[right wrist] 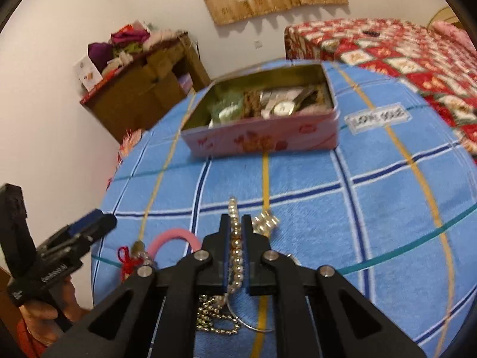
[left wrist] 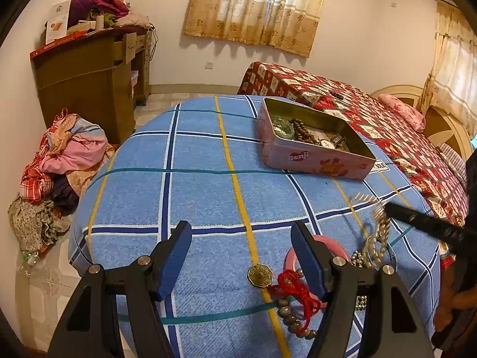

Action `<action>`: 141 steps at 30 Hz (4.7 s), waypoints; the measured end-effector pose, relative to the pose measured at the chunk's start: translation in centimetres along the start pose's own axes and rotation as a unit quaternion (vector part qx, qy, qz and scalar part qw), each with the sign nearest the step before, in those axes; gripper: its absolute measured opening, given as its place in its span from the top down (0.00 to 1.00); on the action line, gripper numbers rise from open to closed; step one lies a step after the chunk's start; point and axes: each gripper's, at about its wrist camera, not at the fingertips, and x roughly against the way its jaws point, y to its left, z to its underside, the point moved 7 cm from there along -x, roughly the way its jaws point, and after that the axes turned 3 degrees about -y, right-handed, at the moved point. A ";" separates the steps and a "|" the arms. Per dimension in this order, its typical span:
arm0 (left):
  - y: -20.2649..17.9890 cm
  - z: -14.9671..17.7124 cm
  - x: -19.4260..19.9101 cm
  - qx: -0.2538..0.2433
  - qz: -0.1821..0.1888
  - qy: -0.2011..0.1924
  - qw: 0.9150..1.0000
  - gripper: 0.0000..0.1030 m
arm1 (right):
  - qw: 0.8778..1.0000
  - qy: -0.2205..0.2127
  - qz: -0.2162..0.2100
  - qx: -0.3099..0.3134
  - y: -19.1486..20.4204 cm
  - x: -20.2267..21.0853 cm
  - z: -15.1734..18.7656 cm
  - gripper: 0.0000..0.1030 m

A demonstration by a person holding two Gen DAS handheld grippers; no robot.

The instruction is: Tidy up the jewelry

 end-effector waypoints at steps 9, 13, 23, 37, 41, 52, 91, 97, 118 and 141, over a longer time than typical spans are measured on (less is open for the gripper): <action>-1.0 -0.2 -0.3 -0.001 0.019 0.001 1.000 0.33 | 0.999 -0.032 -0.005 0.001 0.2 1.5 -2.6 0.91; -1.6 -0.2 -0.4 -0.014 0.025 0.002 1.000 0.33 | 0.999 -0.002 0.034 -0.005 -1.1 -0.1 -0.8 0.81; -0.1 -0.3 -0.1 -0.001 0.016 0.000 1.000 0.33 | 1.000 0.011 0.015 -0.020 -1.9 0.1 0.6 0.46; 3.1 -0.9 1.8 0.031 -0.011 -0.019 0.999 0.33 | 0.987 0.069 -0.101 0.103 9.1 -2.4 5.4 0.52; 3.1 -0.9 2.0 0.026 -0.008 -0.021 0.999 0.33 | 0.985 0.089 -0.092 0.116 9.7 -3.8 6.2 0.52; 4.5 -1.0 2.3 0.044 -0.022 -0.025 0.998 0.33 | 0.978 0.074 -0.111 0.161 12.0 -3.3 6.2 0.69; -3.6 1.9 -1.2 -0.081 0.087 0.043 0.992 0.89 | 0.993 -0.020 -0.111 -0.020 2.9 2.7 -0.3 0.90; -3.4 -2.1 2.9 -0.053 0.131 -0.036 0.989 0.91 | 0.993 -0.039 -0.110 -0.030 2.4 3.6 -1.1 0.90; -3.5 0.9 -0.5 -0.086 0.109 0.040 0.990 0.52 | 0.992 -0.035 -0.111 -0.038 1.9 3.2 -0.9 0.89; -4.1 0.2 -0.8 -0.066 0.111 0.004 0.992 0.91 | 0.991 -0.038 -0.113 -0.052 1.4 3.5 -0.8 0.88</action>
